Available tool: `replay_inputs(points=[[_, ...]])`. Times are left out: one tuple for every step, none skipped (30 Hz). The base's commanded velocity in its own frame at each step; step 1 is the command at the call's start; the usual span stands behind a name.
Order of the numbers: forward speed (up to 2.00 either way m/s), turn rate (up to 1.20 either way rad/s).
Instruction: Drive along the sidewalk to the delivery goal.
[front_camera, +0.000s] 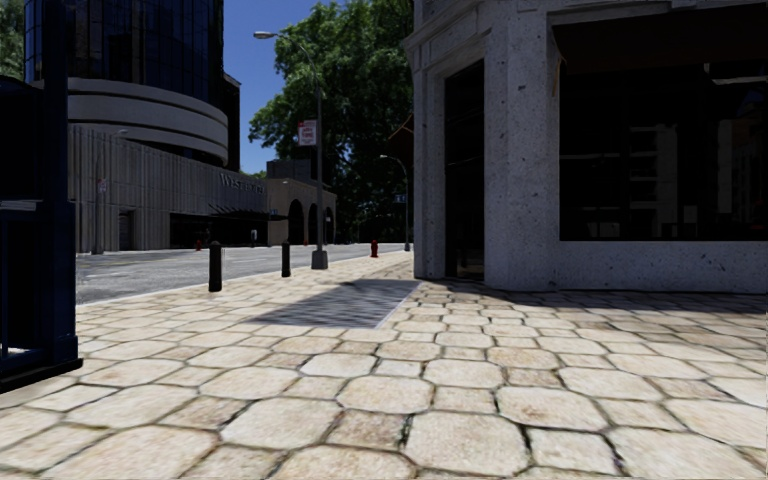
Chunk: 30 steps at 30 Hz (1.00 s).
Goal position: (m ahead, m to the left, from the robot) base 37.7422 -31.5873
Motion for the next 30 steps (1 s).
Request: replay_inputs(points=[[2.00, 0.18], [2.00, 0.17], [2.00, 0.17], [2.00, 0.16], [2.00, 0.16], [2.00, 0.16], [2.00, 0.16], [2.00, 0.16], [2.00, 0.26], [2.00, 0.53], [2.00, 0.93], [2.00, 0.93], [2.00, 1.11], [2.00, 1.15], [2.00, 1.16], [2.00, 0.68], [2.00, 0.21], [2.00, 0.12], [2.00, 0.08], [2.00, 0.08], [2.00, 0.05], [2.00, 0.03], [2.00, 0.03], [2.00, 0.03], [2.00, 0.03], [2.00, 0.03], [2.00, 0.03], [2.00, 0.03], [2.00, 0.03], [2.00, 0.02]])
